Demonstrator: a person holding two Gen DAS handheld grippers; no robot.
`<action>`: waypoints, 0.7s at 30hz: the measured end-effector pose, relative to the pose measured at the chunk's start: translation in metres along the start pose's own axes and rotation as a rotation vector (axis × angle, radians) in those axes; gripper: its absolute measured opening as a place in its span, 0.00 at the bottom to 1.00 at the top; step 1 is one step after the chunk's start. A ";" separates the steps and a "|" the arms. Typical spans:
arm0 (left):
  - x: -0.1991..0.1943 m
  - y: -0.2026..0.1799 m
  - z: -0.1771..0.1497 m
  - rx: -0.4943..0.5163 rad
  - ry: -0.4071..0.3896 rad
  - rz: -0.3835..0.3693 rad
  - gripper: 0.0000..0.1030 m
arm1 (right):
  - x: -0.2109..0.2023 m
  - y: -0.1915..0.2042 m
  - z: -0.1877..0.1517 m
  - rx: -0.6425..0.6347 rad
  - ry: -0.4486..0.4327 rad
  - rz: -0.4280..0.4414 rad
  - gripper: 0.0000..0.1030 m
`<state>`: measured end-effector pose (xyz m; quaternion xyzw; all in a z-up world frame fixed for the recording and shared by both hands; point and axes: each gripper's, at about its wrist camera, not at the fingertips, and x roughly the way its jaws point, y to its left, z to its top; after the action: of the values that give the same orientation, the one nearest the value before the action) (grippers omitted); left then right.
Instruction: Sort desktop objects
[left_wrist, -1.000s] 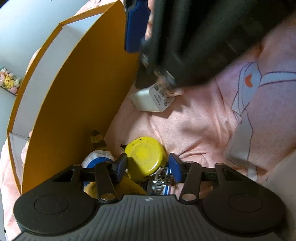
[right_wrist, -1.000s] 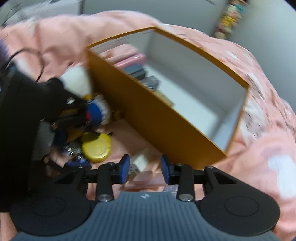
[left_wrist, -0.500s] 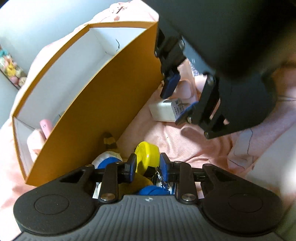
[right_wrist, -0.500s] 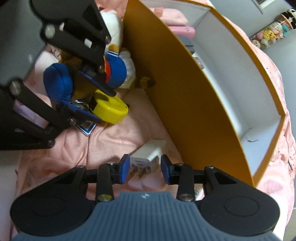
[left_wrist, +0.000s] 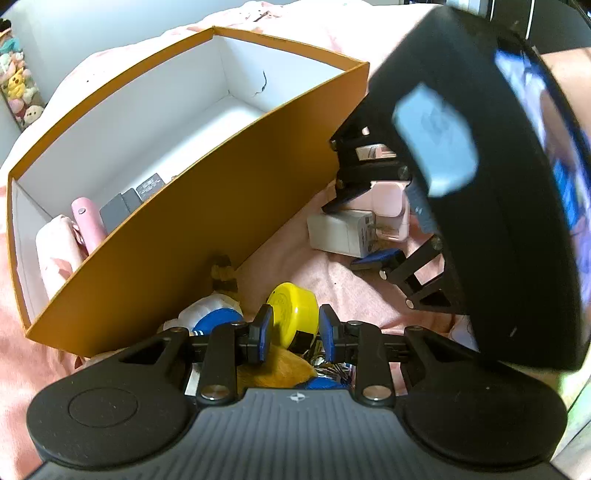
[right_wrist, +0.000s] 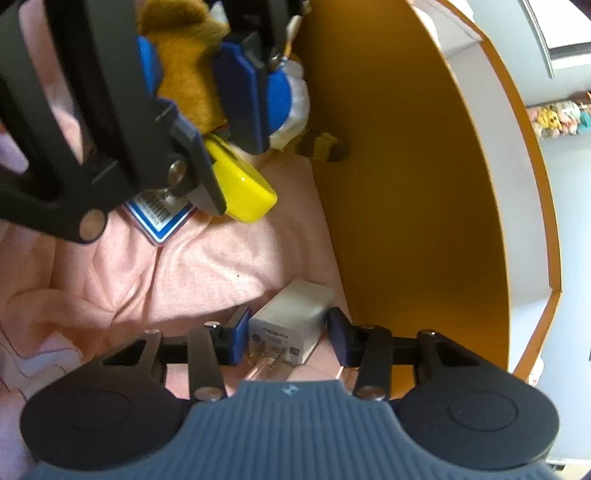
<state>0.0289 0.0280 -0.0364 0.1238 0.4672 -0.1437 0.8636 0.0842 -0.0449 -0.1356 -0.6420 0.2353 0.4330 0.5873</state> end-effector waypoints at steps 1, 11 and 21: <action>-0.002 0.001 0.000 -0.002 0.000 -0.002 0.31 | -0.003 -0.004 -0.001 0.027 -0.008 0.006 0.42; 0.008 0.001 -0.001 0.063 0.010 0.068 0.31 | -0.018 -0.108 -0.043 0.771 -0.169 0.425 0.35; 0.014 0.001 0.009 0.006 0.070 0.031 0.31 | 0.007 -0.106 -0.034 0.824 -0.028 0.598 0.37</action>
<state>0.0435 0.0237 -0.0432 0.1384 0.4946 -0.1274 0.8485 0.1835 -0.0551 -0.0856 -0.2555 0.5523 0.4620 0.6452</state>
